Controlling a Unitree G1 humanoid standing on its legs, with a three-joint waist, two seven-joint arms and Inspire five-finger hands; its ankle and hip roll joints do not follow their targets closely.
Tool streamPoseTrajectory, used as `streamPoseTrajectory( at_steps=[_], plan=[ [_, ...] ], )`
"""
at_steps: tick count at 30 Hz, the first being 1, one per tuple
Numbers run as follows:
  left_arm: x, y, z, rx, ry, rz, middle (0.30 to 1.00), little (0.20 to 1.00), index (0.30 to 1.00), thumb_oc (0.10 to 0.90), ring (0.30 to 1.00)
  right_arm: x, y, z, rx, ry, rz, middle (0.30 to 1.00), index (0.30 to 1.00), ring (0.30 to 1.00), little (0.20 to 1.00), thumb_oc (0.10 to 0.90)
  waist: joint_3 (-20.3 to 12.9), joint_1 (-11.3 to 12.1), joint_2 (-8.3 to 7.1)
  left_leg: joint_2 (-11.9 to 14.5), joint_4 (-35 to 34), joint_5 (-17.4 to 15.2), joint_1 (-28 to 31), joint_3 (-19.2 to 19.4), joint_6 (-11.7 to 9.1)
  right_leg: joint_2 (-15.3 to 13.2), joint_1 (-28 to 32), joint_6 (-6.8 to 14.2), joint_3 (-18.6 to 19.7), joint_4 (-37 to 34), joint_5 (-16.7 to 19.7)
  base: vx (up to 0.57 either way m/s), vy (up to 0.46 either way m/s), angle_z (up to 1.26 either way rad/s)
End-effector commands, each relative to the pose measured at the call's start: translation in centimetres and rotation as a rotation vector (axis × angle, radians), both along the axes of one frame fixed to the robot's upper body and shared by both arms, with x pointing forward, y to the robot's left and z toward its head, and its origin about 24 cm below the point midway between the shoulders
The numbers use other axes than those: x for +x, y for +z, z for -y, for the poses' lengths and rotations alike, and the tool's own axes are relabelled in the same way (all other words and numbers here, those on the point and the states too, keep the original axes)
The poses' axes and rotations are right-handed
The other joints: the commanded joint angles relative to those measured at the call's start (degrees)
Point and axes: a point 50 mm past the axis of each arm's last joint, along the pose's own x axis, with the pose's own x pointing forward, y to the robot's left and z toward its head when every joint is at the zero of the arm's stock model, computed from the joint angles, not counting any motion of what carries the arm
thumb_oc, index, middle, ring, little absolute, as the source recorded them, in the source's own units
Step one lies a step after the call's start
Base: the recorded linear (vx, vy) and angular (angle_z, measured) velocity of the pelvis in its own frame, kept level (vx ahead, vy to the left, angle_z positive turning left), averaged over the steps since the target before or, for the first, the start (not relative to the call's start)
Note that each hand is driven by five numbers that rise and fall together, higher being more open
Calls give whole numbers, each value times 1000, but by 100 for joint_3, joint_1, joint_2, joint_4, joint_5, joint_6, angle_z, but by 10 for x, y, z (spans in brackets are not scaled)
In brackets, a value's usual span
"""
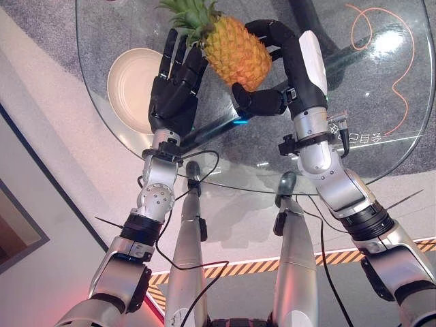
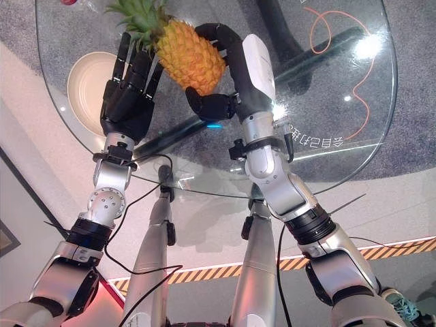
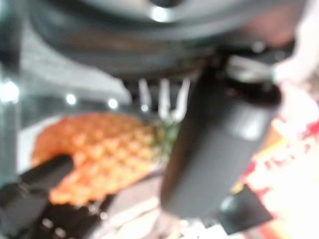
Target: Pick up the fruit to the plate
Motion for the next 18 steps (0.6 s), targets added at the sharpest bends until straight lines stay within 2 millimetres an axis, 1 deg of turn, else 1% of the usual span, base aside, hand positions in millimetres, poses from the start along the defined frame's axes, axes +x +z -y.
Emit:
streamPoseTrajectory(
  at_steps=[1, 6, 9, 11, 12, 18],
  plan=[
    [-23, 69, 13, -67, -46, 332, 900, 900, 900, 800, 900, -52, 69, -37, -9, 234, 385, 300, 300, 300, 200, 100, -97, 42, -152, -20, 559, -554, 41, 80, 71, 103, 497, 7, -376, -1269, 1121, 0, 0, 0],
    [-23, 72, 7, -97, 11, 320, 900, 900, 900, 800, 900, -52, 70, -38, -11, 235, 389, 300, 300, 300, 200, 100, -97, 55, -156, -28, 548, -547, 47, 76, 73, 106, 502, 4, -382, -1267, 1119, 0, 0, 0],
    [-22, 73, 3, -130, 83, 281, 900, 900, 900, 800, 900, -52, 71, -39, -15, 236, 388, 300, 300, 300, 200, 100, -97, 72, -163, -37, 541, -546, 43, 62, 69, 101, 511, 2, -392, -1274, 1105, 0, 0, 0],
    [-22, 75, 2, -135, 96, 273, 900, 900, 900, 800, 900, -53, 72, -40, -16, 237, 394, 300, 300, 300, 200, 100, -97, 71, -165, -53, 520, -485, -7, 53, 78, 99, 470, -2, -393, -1300, 1159, 0, 0, 0],
    [-22, 74, 2, -139, 114, 255, 900, 900, 900, 800, 900, -53, 72, -41, -18, 239, 392, 300, 300, 300, 200, 100, -97, 81, -164, -48, 521, -529, 35, 50, 70, 105, 510, 4, -395, -1288, 1108, 0, 0, 0],
    [-20, 72, 0, -166, 140, 213, 900, 900, 900, 800, 900, -54, 74, -44, -32, 255, 391, 300, 300, 300, 200, 100, -97, 93, -177, -46, 512, -512, 19, 47, 65, 122, 503, -1, -409, -1285, 1103, 0, 0, 0]
  ],
)
